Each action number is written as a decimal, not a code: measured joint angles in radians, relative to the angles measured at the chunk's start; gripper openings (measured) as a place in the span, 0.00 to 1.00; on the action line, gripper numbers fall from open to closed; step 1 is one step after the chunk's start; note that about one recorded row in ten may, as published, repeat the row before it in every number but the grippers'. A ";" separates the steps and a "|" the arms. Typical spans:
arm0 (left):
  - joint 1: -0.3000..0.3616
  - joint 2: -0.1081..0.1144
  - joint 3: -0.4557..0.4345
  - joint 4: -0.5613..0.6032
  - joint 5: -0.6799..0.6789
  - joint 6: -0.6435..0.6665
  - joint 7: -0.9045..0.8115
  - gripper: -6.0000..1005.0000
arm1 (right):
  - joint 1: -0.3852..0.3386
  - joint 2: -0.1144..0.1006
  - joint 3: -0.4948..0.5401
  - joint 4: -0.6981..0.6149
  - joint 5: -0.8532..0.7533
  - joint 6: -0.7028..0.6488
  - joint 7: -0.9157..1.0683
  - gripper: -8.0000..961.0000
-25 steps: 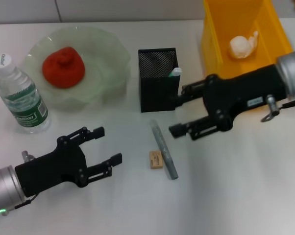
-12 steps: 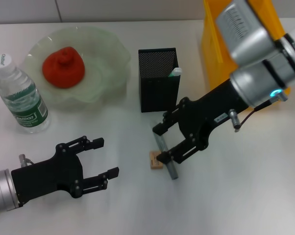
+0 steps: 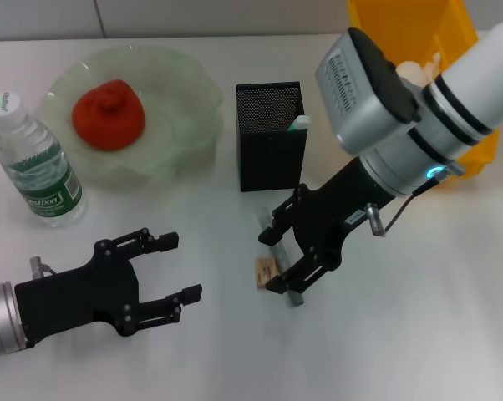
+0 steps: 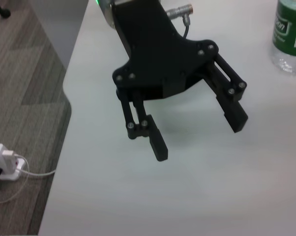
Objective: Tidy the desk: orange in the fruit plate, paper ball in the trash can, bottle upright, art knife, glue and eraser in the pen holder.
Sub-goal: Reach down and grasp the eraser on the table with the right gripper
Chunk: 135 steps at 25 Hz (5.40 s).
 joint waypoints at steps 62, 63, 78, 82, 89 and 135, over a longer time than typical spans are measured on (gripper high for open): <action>0.085 0.006 -0.103 0.009 0.032 0.005 0.004 0.78 | 0.027 0.007 -0.279 0.072 0.106 0.236 0.015 0.71; 0.091 0.010 -0.104 0.010 0.033 0.007 0.004 0.78 | 0.027 0.007 -0.279 0.072 0.106 0.236 0.015 0.70; 0.130 0.074 -0.104 0.011 0.035 0.072 -0.008 0.78 | 0.029 0.007 -0.293 0.070 0.108 0.231 0.015 0.68; 0.131 0.075 -0.104 0.012 0.038 0.071 -0.008 0.78 | 0.029 0.007 -0.306 0.070 0.114 0.235 0.015 0.67; 0.135 0.075 -0.104 0.012 0.037 0.074 -0.003 0.78 | 0.030 0.007 -0.306 0.069 0.117 0.236 0.012 0.66; 0.140 0.073 -0.104 0.012 0.038 0.075 0.000 0.77 | 0.030 0.007 -0.332 0.070 0.123 0.271 0.023 0.45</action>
